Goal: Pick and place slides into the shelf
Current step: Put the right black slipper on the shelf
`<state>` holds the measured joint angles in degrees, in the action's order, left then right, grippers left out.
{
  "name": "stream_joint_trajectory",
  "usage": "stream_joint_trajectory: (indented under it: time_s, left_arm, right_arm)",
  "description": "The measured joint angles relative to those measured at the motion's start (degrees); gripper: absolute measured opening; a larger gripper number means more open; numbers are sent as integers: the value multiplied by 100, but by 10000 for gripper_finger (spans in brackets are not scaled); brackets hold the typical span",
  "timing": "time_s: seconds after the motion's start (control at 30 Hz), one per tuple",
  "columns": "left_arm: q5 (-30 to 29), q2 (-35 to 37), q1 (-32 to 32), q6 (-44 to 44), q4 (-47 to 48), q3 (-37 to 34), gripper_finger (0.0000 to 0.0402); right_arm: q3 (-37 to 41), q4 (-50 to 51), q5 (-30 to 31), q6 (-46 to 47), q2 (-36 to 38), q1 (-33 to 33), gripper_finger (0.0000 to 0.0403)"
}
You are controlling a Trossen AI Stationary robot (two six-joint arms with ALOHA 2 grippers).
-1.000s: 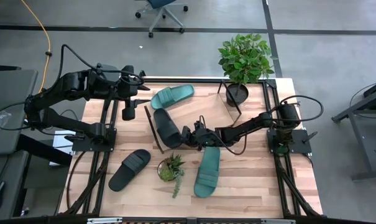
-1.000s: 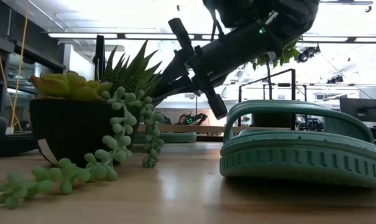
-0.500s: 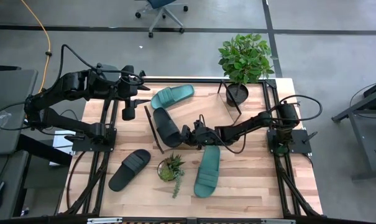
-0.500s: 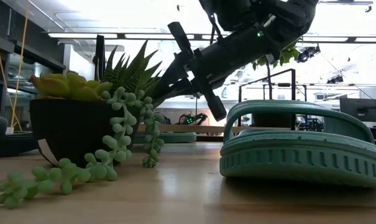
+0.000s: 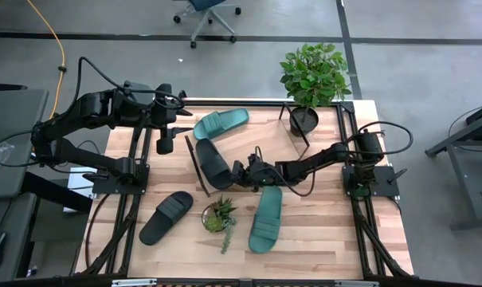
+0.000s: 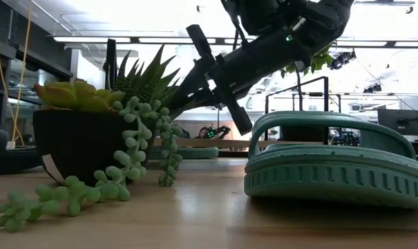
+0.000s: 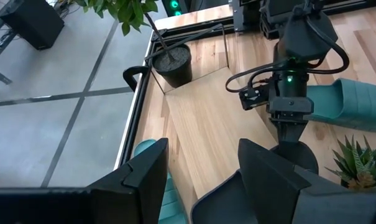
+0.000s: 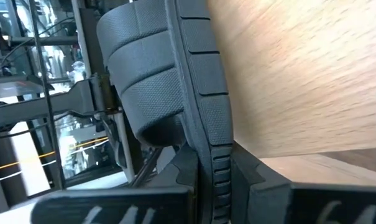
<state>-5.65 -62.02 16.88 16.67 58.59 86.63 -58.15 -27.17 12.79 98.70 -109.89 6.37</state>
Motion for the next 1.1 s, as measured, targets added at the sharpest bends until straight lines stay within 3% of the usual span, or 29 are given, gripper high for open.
stream_joint_trajectory:
  time_s: [1.1]
  left_arm:
    - [0,0,-2,57,2,0,182]
  right_arm:
    - [2,-343,-238,-169,-7,-39,22]
